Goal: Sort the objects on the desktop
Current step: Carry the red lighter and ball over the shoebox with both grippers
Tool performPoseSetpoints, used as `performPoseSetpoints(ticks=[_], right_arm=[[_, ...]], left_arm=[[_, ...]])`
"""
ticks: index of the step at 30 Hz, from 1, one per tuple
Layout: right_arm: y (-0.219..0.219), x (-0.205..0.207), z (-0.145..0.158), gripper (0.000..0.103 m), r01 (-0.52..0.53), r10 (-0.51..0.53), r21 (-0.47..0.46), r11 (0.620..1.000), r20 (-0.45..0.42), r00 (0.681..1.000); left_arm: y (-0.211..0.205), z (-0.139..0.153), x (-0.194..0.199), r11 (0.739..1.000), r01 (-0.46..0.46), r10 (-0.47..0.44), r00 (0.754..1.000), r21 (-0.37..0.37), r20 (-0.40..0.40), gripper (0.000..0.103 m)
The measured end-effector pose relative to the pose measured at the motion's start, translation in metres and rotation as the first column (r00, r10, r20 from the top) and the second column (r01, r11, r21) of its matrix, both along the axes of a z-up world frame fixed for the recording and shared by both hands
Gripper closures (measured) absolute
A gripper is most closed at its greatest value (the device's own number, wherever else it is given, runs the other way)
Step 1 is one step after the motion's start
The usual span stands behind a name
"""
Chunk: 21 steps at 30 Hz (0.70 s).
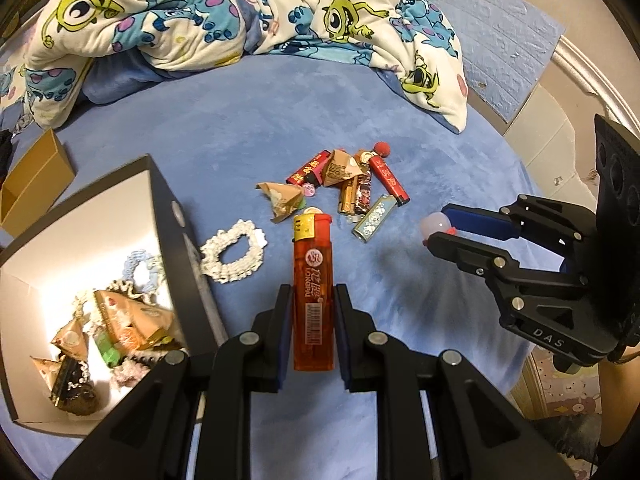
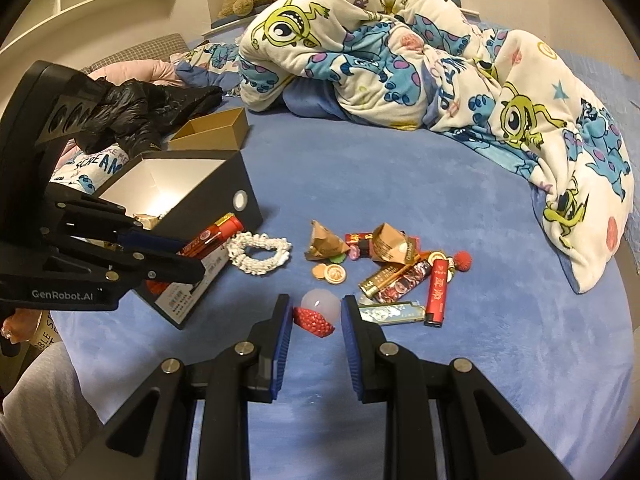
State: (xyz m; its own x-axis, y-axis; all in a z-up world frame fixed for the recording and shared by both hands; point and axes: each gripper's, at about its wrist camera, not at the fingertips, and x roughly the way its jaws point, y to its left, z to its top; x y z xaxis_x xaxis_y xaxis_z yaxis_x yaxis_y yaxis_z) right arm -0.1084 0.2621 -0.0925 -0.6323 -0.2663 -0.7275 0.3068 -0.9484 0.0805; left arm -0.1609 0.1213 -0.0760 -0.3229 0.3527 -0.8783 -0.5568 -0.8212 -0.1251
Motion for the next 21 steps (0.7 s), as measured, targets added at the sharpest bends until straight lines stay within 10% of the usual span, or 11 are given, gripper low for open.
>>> performPoseSetpoints(ticks=[21], right_arm=[[-0.086, -0.004, 0.033, 0.078, -0.112, 0.113, 0.031, 0.993, -0.033, 0.993]], left_arm=[[-0.116, 0.020, -0.001, 0.986, -0.158, 0.158, 0.987, 0.052, 0.002, 0.083]])
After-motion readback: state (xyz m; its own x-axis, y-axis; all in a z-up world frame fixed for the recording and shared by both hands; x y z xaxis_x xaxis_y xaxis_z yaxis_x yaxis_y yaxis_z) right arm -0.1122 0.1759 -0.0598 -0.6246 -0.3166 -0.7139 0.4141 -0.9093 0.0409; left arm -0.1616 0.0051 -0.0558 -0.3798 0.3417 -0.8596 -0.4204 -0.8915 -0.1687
